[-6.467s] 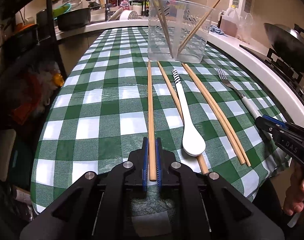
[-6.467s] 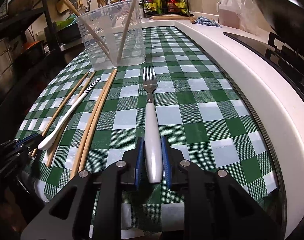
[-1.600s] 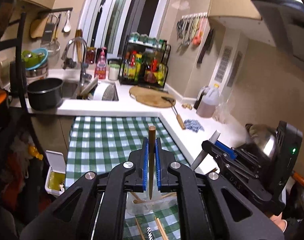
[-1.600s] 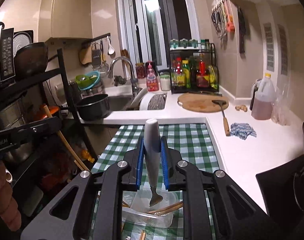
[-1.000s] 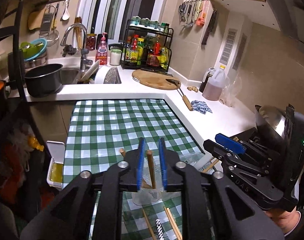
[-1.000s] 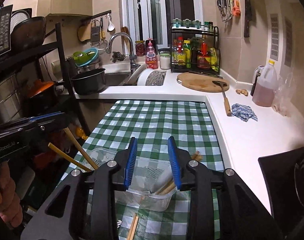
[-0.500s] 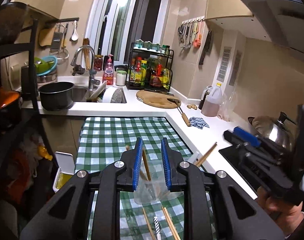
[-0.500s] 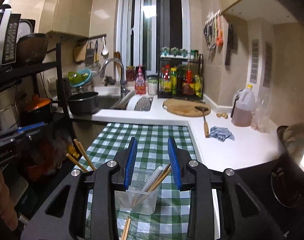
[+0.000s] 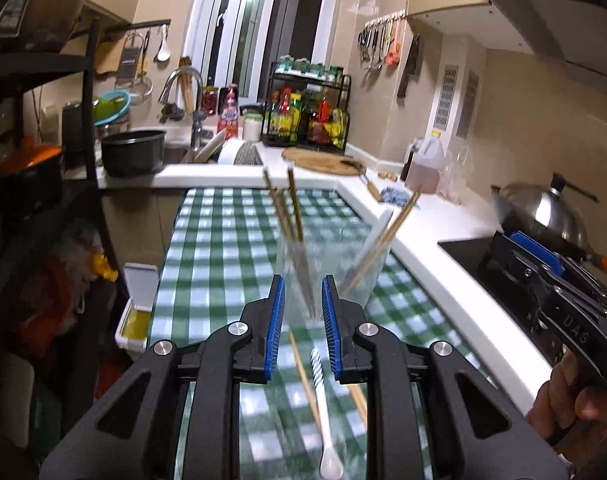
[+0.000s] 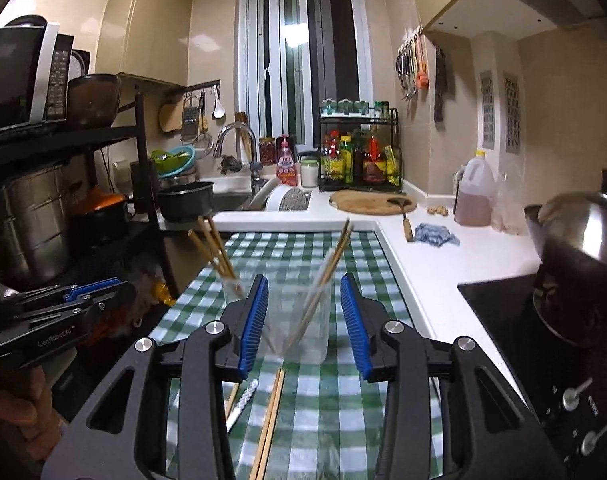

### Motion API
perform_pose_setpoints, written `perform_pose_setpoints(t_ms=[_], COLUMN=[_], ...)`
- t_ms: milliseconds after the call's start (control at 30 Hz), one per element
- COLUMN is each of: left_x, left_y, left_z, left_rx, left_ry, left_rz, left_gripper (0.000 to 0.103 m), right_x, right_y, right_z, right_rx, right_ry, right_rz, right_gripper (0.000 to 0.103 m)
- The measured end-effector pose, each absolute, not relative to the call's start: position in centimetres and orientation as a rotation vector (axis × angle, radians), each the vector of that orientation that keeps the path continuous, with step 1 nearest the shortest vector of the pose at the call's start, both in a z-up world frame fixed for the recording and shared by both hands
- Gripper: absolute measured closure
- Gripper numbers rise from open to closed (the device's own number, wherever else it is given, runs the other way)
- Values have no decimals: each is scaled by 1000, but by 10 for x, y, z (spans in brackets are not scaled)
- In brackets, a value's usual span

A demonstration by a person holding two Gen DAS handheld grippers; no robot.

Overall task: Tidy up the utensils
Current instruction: 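Move both open tools back down toward the spoon and chopsticks, then close the right tool on a wooden chopstick while the left tool straddles the spoon handle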

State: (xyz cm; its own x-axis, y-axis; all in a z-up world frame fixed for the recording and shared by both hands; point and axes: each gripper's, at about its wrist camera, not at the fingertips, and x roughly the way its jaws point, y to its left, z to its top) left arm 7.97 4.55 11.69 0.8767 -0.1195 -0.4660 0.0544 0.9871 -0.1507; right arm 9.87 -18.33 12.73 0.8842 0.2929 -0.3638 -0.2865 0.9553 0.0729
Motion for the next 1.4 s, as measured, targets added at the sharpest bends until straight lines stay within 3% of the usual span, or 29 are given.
perform_pose_setpoints(t_ms=[433, 600, 900, 1300, 1400], left_x=[35, 34, 38, 44, 47], left_y=[59, 60, 57, 45, 42], left_z=[47, 29, 8, -17, -27], left_rx=[-208, -228, -259, -332, -381], left_ry=[607, 657, 729, 816, 845], left_rz=[-41, -49, -73, -159, -179], left_gripper=[84, 89, 89, 89, 89], right_x=[61, 53, 55, 42, 40], right_y=[-193, -183, -157, -143, -147], right_z=[37, -1, -49, -59, -58], right_rx=[53, 65, 43, -57, -50], right_ry=[600, 704, 839, 865, 864], right_rz=[291, 355, 374, 354, 351], right_gripper=[62, 77, 79, 83, 97])
